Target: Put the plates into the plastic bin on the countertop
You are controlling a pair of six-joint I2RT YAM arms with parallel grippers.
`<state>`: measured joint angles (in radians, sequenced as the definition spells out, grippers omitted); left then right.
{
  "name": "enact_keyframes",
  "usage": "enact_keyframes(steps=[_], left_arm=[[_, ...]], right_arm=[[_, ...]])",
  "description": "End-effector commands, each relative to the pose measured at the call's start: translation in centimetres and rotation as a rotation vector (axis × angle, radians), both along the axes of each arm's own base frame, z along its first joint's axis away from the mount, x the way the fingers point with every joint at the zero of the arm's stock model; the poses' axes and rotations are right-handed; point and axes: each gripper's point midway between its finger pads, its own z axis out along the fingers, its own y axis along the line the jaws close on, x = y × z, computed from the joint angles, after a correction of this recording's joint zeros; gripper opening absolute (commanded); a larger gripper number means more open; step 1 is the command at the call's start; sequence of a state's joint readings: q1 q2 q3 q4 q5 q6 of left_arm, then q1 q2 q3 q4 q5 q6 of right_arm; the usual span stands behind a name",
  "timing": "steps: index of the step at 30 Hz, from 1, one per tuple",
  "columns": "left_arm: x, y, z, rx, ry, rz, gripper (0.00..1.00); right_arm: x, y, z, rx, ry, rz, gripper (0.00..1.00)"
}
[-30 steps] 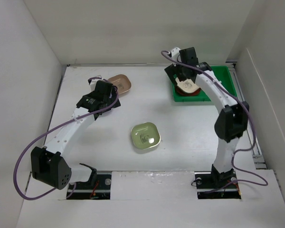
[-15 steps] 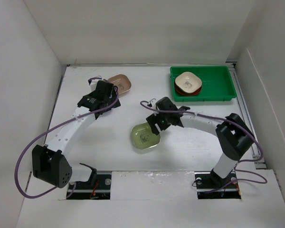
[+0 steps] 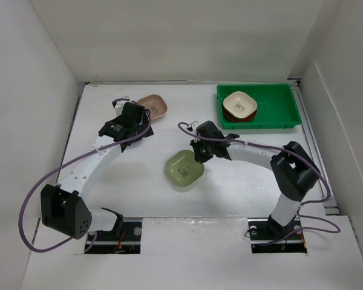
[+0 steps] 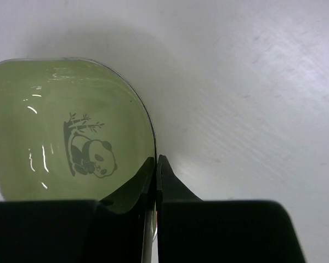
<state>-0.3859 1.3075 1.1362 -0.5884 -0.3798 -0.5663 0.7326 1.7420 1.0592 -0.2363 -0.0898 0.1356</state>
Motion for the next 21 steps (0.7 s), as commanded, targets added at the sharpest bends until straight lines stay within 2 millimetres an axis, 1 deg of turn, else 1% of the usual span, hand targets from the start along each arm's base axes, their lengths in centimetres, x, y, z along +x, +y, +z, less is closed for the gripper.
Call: enact_keyframes(steps=[1, 2, 4, 5, 6, 7, 8, 9, 10, 11, 12, 13, 14, 15, 16, 17, 18, 19, 20, 21], left_arm=[[-0.2, 0.7, 0.6, 0.015, -0.02, 0.021, 1.0], [-0.3, 0.7, 0.9, 0.011, -0.029, 0.021, 1.0], [-0.3, 0.7, 0.9, 0.011, -0.029, 0.021, 1.0], [-0.3, 0.7, 0.9, 0.011, -0.029, 0.021, 1.0], [-0.3, 0.7, 0.9, 0.011, -0.029, 0.021, 1.0], [-0.3, 0.7, 0.9, 0.011, -0.029, 0.021, 1.0], [-0.3, 0.7, 0.9, 0.011, -0.029, 0.021, 1.0], [-0.3, 0.7, 0.9, 0.011, -0.029, 0.021, 1.0], [-0.3, 0.7, 0.9, 0.011, -0.029, 0.021, 1.0], [-0.3, 0.7, 0.9, 0.011, -0.029, 0.021, 1.0], [-0.3, 0.5, 0.9, 0.005, -0.026, 0.015, 1.0], [-0.3, 0.5, 0.9, 0.005, -0.026, 0.015, 1.0], [-0.3, 0.5, 0.9, 0.005, -0.026, 0.015, 1.0], [-0.3, 0.4, 0.8, -0.002, -0.023, 0.01, 1.0], [-0.3, 0.4, 0.8, -0.002, -0.023, 0.009, 1.0], [-0.3, 0.4, 0.8, -0.002, -0.023, 0.009, 1.0], [-0.3, 0.4, 0.8, -0.002, -0.023, 0.009, 1.0], [-0.3, 0.4, 0.8, -0.002, -0.023, 0.009, 1.0], [-0.1, 0.3, 1.0, -0.005, -0.032, 0.01, 1.0], [-0.1, 0.3, 1.0, -0.005, -0.032, 0.01, 1.0]], right_arm=[[5.2, -1.6, 3.7, -0.023, -0.115, -0.086, 0.0], [7.4, -1.7, 6.7, -0.003, -0.18, -0.113, 0.0], [10.2, -3.6, 9.2, -0.019, -0.243, -0.163, 0.0], [12.9, -6.0, 12.0, -0.003, -0.277, -0.239, 0.0], [14.3, -7.3, 12.2, -0.006, -0.269, -0.273, 0.0], [15.5, -8.8, 12.9, -0.007, -0.275, -0.311, 0.0], [17.3, -11.8, 13.5, -0.001, -0.278, -0.394, 0.0], [18.6, -13.1, 14.6, 0.011, -0.3, -0.444, 0.0], [19.3, -14.4, 15.2, 0.037, -0.297, -0.505, 0.0], [20.2, -15.9, 15.2, 0.041, -0.303, -0.559, 0.0], [21.5, -18.4, 15.9, 0.052, -0.325, -0.621, 0.0], [22.3, -19.5, 15.3, 0.051, -0.312, -0.654, 0.0], [22.7, -20.7, 15.1, 0.049, -0.304, -0.684, 0.0], [23.2, -23.3, 14.9, 0.026, -0.303, -0.757, 0.0], [23.4, -24.2, 14.5, 0.034, -0.289, -0.792, 0.0], [23.5, -24.9, 14.5, 0.071, -0.273, -0.851, 0.0], [23.5, -25.4, 13.8, 0.104, -0.254, -0.882, 0.0], [23.5, -26.3, 12.2, 0.142, -0.236, -0.915, 0.0], [23.4, -26.2, 12.3, 0.213, -0.222, -0.951, 0.0], [23.4, -26.3, 11.5, 0.234, -0.211, -0.96, 0.0]])
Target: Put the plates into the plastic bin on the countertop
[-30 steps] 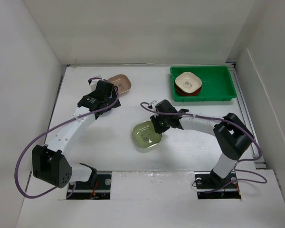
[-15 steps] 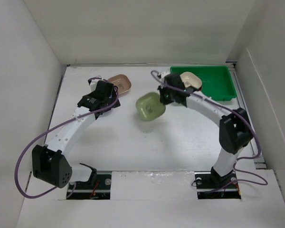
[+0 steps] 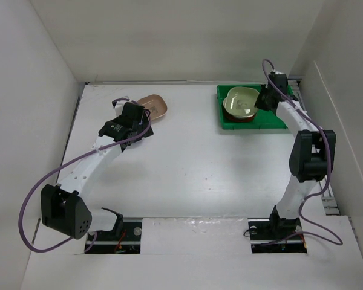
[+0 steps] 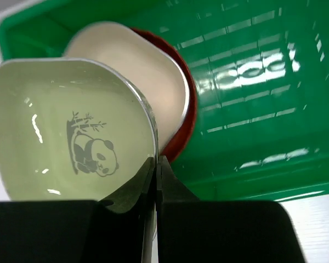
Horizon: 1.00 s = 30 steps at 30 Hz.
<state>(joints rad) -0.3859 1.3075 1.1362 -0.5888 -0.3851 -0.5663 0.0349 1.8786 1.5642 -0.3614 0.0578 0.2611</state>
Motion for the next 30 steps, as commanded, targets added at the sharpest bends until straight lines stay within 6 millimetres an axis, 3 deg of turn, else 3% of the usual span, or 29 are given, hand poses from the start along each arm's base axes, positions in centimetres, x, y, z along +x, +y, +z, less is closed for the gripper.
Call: enact_keyframes(steps=[1, 5, 10, 23, 27, 28, 30], left_arm=[[-0.1, 0.2, 1.0, -0.009, -0.031, 0.006, 1.0], [-0.3, 0.2, 0.6, -0.006, -0.018, -0.006, 1.0], [-0.4, 0.2, 0.8, -0.01, -0.026, -0.006, 1.0], [-0.3, 0.0, 1.2, -0.023, -0.041, -0.012, 1.0], [-0.5, 0.1, 1.1, -0.017, -0.039, -0.019, 1.0], [-0.5, 0.1, 1.1, -0.017, -0.039, -0.019, 1.0], [-0.5, 0.1, 1.1, -0.017, -0.039, -0.019, 1.0]], right_arm=[[0.0, 0.4, -0.8, 0.182, -0.054, -0.087, 0.0], [0.2, 0.2, -1.4, 0.289, -0.086, -0.183, 0.0], [1.2, 0.8, -1.3, 0.335, -0.093, -0.219, 0.0], [3.1, -0.4, -0.3, 0.397, -0.137, -0.338, 0.01], [3.4, 1.0, 0.0, 0.407, -0.128, -0.307, 0.59], [3.3, 0.5, 1.0, 0.395, -0.154, -0.325, 0.77], [2.8, 2.1, 2.3, 0.383, -0.176, -0.308, 0.89]])
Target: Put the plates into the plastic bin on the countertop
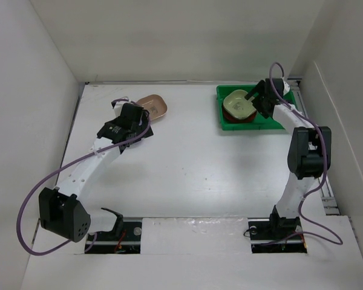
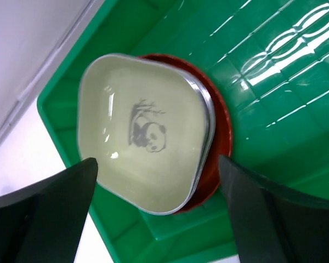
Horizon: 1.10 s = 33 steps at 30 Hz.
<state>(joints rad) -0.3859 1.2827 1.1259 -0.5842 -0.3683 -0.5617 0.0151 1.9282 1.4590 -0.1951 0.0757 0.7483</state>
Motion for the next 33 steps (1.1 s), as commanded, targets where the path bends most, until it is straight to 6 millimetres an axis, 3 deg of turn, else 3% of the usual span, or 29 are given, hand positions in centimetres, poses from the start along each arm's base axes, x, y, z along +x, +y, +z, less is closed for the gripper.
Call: enact_keyframes(steps=[1, 2, 5, 6, 8, 10, 12, 13, 14, 16, 17, 18, 19, 20, 23, 24, 29, 33], left_arm=[[-0.2, 0.3, 0.8, -0.001, -0.027, -0.004, 1.0], [-0.2, 0.3, 0.8, -0.001, -0.027, -0.004, 1.0], [-0.1, 0.4, 0.4, 0.006, -0.021, 0.013, 1.0], [0.3, 0.5, 0.7, 0.004, -0.03, 0.029, 1.0], [0.3, 0.4, -0.1, 0.01, 0.007, 0.04, 1.0], [1.0, 0.1, 0.2, 0.001, 0.001, 0.048, 1.0], [1.6, -0.2, -0.3, -0.005, 0.016, 0.062, 1.0], [1.9, -0.2, -0.4, -0.013, 0.024, 0.063, 1.0], [2.6, -0.2, -0.9, -0.024, 0.041, 0.077, 1.0], [3.6, 1.2, -2.0, -0.104, 0.082, 0.134, 1.0], [4.0, 1.8, -2.5, -0.13, 0.091, 0.162, 1.0], [4.9, 2.3, -3.4, -0.163, 0.099, 0.199, 1.0], [5.1, 3.4, -4.0, -0.183, 0.112, 0.25, 1.0], [5.3, 3.7, -4.6, -0.177, 0.12, 0.281, 1.0], [6.0, 4.8, -7.0, -0.163, 0.147, 0.406, 1.0], [6.1, 5.2, -7.5, -0.17, 0.16, 0.436, 1.0], [7.0, 7.2, -10.8, -0.181, 0.17, 0.553, 1.0], [6.5, 8.8, -13.4, -0.161, 0.231, 0.62, 1.0]], right_arm=[[0.7, 2.2, 7.2, -0.039, -0.171, 0.012, 1.0], [0.7, 2.7, 8.4, -0.055, -0.204, 0.002, 1.0], [0.4, 8.2, 12.1, -0.198, -0.299, 0.194, 1.0], [-0.1, 12.0, 14.0, -0.229, -0.347, 0.285, 1.0], [-0.6, 15.6, 14.3, -0.313, -0.372, 0.429, 1.0], [-2.4, 19.1, 12.3, -0.32, -0.326, 0.516, 1.0], [-4.1, 20.6, 12.1, -0.316, -0.325, 0.554, 1.0], [-5.6, 21.8, 10.6, -0.317, -0.297, 0.592, 1.0], [-6.6, 22.3, 11.4, -0.307, -0.319, 0.61, 1.0], [-8.5, 23.4, 11.2, -0.299, -0.329, 0.674, 1.0], [-10.1, 24.6, 10.0, -0.296, -0.329, 0.725, 1.0], [-11.3, 25.1, 11.1, -0.297, -0.371, 0.77, 1.0], [-12.3, 25.7, 11.0, -0.283, -0.373, 0.804, 1.0], [-13.7, 26.6, 10.1, -0.277, -0.359, 0.844, 1.0], [-16.5, 28.2, 10.5, -0.261, -0.384, 0.938, 1.0], [-17.8, 29.1, 9.4, -0.251, -0.365, 0.985, 1.0], [-21.0, 30.9, 7.5, -0.241, -0.34, 1.1, 1.0], [-23.0, 31.6, 6.4, -0.233, -0.333, 1.145, 1.0]])
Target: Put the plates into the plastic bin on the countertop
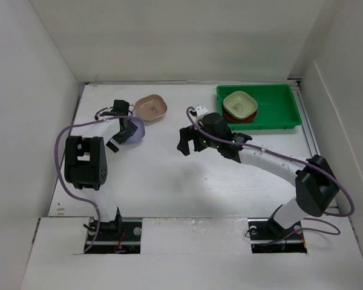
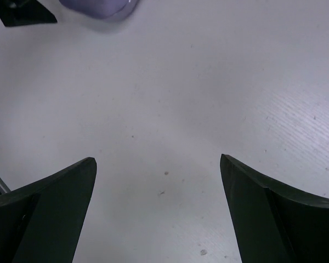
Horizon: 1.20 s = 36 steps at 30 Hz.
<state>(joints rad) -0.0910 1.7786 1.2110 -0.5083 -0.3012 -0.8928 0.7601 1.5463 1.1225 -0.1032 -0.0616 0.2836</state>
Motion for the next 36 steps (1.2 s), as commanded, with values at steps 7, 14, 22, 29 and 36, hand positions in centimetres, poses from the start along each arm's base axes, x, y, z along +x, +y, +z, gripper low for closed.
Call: enact_keyframes(steps=[7, 14, 22, 29, 36], left_arm=[[-1.7, 4.8, -2.6, 0.066, 0.029, 0.225, 0.55], [-4.5, 8.4, -0.2, 0.153, 0.018, 0.338, 0.0], [-4.6, 1.6, 11.9, 0.246, -0.271, 0.116, 0.0], [-7.0, -8.3, 14.6, 0.307, -0.329, -0.264, 0.0], [-9.2, -13.0, 16.4, 0.289, -0.409, -0.335, 0.0]], right_arm=[[-1.3, 0.8, 2.5, 0.077, -0.064, 0.06, 1.0], [-2.2, 1.9, 3.1, 0.062, -0.108, 0.128, 1.0], [-1.4, 4.4, 6.6, 0.102, -0.177, 0.169, 0.99], [1.9, 2.6, 10.0, 0.179, -0.183, -0.022, 0.99], [4.8, -1.6, 5.5, 0.122, -0.115, -0.29, 0.95]])
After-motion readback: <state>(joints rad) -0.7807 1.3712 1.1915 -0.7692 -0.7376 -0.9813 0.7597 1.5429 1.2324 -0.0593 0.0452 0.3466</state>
